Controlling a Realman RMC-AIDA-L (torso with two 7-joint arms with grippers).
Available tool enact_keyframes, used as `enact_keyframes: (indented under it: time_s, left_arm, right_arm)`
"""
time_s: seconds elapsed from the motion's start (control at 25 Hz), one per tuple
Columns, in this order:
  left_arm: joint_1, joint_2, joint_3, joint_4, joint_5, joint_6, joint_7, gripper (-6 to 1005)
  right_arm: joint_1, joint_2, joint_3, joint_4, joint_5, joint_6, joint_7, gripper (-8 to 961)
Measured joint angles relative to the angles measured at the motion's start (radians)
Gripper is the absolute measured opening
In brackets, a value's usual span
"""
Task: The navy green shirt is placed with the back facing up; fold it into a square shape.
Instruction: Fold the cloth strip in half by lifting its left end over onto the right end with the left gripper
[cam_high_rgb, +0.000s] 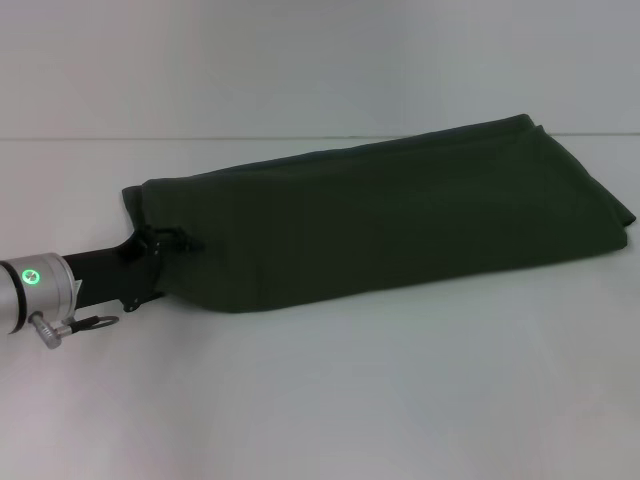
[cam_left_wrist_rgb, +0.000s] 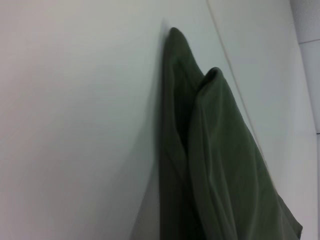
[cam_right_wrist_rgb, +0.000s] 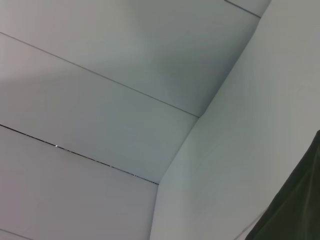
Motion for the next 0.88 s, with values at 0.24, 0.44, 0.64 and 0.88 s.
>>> enact_keyframes:
  time_s: [0.24, 0.44, 0.64, 0.88]
  left_arm:
    - [0.000, -0.002, 0.000, 0.004, 0.001, 0.004, 0.001, 352]
    - [0.001, 0.001, 0.000, 0.008, 0.001, 0.018, 0.008, 210]
    - [0.002, 0.023, 0.002, 0.053, 0.010, 0.093, 0.040, 117]
    - [0.003, 0.093, 0.034, 0.063, 0.026, 0.097, 0.061, 58]
  right_arm:
    - [-0.004, 0.001, 0.001, 0.000, 0.000, -0.004, 0.000, 667]
    - [-0.005, 0.001, 0.006, 0.000, 0.000, -0.005, 0.000, 667]
    - [-0.005, 0.003, 0.007, 0.000, 0.000, -0.004, 0.000, 667]
    - [-0.004, 0.004, 0.007, 0.000, -0.003, 0.002, 0.000, 667]
